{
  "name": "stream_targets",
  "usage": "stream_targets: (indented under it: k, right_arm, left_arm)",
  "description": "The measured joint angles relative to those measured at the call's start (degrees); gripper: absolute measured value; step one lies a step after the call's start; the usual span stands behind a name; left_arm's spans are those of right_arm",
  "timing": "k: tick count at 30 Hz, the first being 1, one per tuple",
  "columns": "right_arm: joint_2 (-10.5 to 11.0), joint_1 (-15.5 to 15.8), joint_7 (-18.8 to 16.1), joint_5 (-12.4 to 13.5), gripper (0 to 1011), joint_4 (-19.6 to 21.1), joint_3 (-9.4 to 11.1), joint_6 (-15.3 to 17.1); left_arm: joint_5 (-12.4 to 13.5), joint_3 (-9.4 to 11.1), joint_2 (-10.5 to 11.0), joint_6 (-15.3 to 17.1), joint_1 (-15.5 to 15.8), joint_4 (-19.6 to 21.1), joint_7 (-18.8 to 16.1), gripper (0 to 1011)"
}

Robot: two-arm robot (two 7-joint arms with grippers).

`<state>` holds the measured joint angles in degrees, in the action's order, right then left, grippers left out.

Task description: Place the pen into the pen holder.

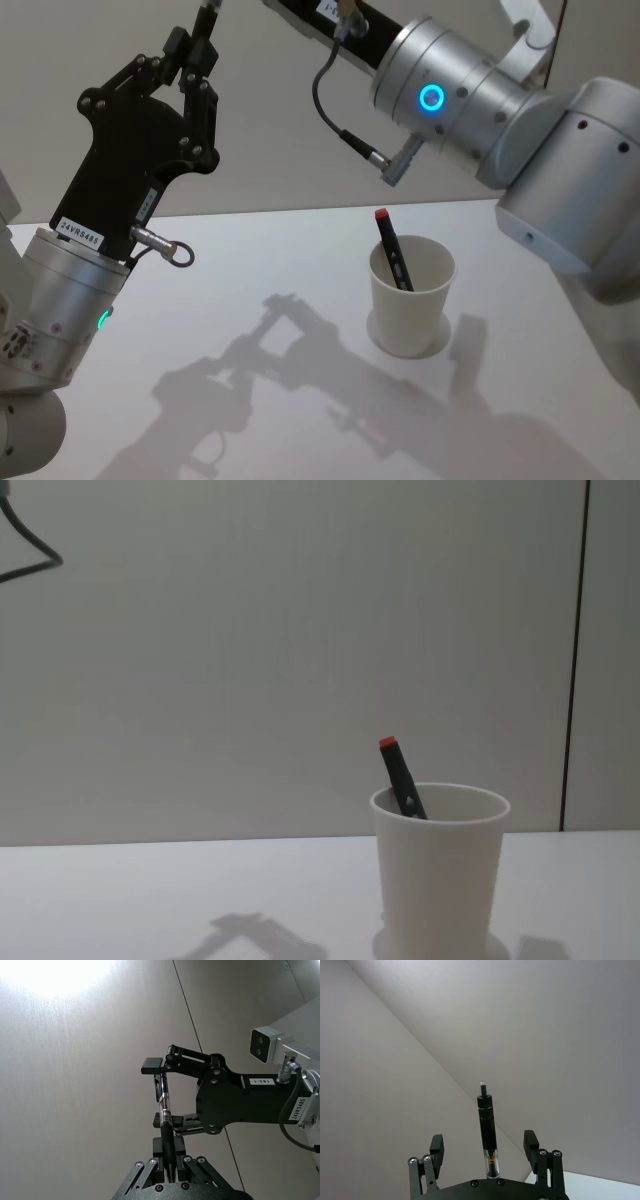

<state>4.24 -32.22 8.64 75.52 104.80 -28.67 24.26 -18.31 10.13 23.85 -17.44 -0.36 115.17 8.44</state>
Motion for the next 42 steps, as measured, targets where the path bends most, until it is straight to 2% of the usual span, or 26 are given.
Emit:
stream_targets:
  k: [9, 14, 22, 27, 28, 34, 38, 42]
  right_arm:
    - [0.01, -0.01, 0.00, -0.07, 997, 0.00, -0.05, -0.07]
    - [0.00, -0.01, 0.00, -0.10, 907, 0.00, -0.07, -0.10]
    - [0.00, -0.01, 0.01, -0.11, 679, 0.00, -0.07, -0.13]
    - [0.00, -0.01, 0.01, -0.10, 486, 0.00, -0.07, -0.13]
    - [0.00, -0.01, 0.01, -0.10, 486, 0.00, -0.07, -0.13]
    - [0.00, -0.01, 0.01, -0.10, 260, 0.00, -0.07, -0.13]
    - [0.01, -0.01, 0.04, -0.17, 156, 0.00, -0.07, -0.14]
    - [0.00, -0.01, 0.04, -0.17, 145, 0.00, -0.06, -0.13]
  left_arm:
    - [0.00, 0.00, 0.00, 0.00, 0.00, 0.00, 0.00, 130]
    - [0.00, 0.00, 0.00, 0.00, 0.00, 0.00, 0.00, 130]
    - [0.00, 0.00, 0.00, 0.00, 0.00, 0.00, 0.00, 130]
    - [0.00, 0.00, 0.00, 0.00, 0.00, 0.00, 0.00, 130]
    - [0.00, 0.00, 0.00, 0.00, 0.00, 0.00, 0.00, 130]
    - [0.00, 0.00, 0.00, 0.00, 0.00, 0.00, 0.00, 130]
    - [0.00, 0.00, 0.00, -0.08, 0.00, 0.02, 0.00, 130]
    - [0.00, 0.00, 0.00, -0.09, 0.00, 0.02, 0.00, 130]
